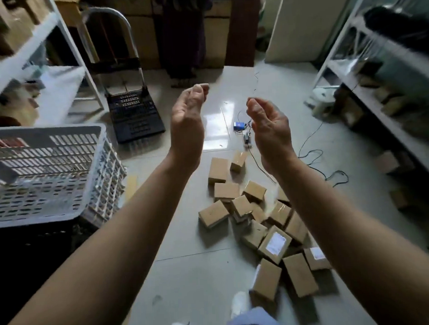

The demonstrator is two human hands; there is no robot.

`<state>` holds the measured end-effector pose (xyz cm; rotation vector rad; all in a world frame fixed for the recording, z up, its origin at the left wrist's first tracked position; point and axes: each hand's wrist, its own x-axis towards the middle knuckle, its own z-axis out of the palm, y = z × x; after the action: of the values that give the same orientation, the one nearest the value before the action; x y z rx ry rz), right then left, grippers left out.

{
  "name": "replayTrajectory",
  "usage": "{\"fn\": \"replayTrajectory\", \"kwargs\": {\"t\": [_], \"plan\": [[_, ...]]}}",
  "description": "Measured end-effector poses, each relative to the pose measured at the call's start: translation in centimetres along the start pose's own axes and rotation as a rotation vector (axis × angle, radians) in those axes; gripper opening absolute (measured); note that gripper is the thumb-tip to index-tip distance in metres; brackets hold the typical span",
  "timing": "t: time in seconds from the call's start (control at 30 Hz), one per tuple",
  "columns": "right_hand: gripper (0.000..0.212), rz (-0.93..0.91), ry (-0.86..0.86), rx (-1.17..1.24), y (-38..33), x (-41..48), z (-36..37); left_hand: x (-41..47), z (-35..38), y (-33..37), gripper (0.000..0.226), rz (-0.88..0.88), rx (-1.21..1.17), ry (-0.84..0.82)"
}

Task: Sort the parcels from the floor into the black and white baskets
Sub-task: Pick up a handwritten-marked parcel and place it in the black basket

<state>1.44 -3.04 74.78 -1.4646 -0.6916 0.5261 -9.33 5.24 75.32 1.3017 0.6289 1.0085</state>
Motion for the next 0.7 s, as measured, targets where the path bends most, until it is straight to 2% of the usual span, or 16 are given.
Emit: {"fn": "replayTrajectory", "kwargs": {"t": [0.3, 0.43, 0.7], "plan": [[0.028, 0.146, 0.091, -0.017, 6.7, 4.8, -10.1, 1.8, 10.2, -8.1, 0.035, -0.141, -0.01, -0.048], [0.021, 0.199, 0.114, -0.025, 9.6, 6.7, -11.5, 3.0, 11.9, -11.5, 0.036, -0.213, 0.042, -0.044], [0.021, 0.293, 0.19, -0.031, 14.4, 11.0, -11.1, 7.8, 11.8, -17.1, 0.033, -0.317, 0.096, -0.062]]}}
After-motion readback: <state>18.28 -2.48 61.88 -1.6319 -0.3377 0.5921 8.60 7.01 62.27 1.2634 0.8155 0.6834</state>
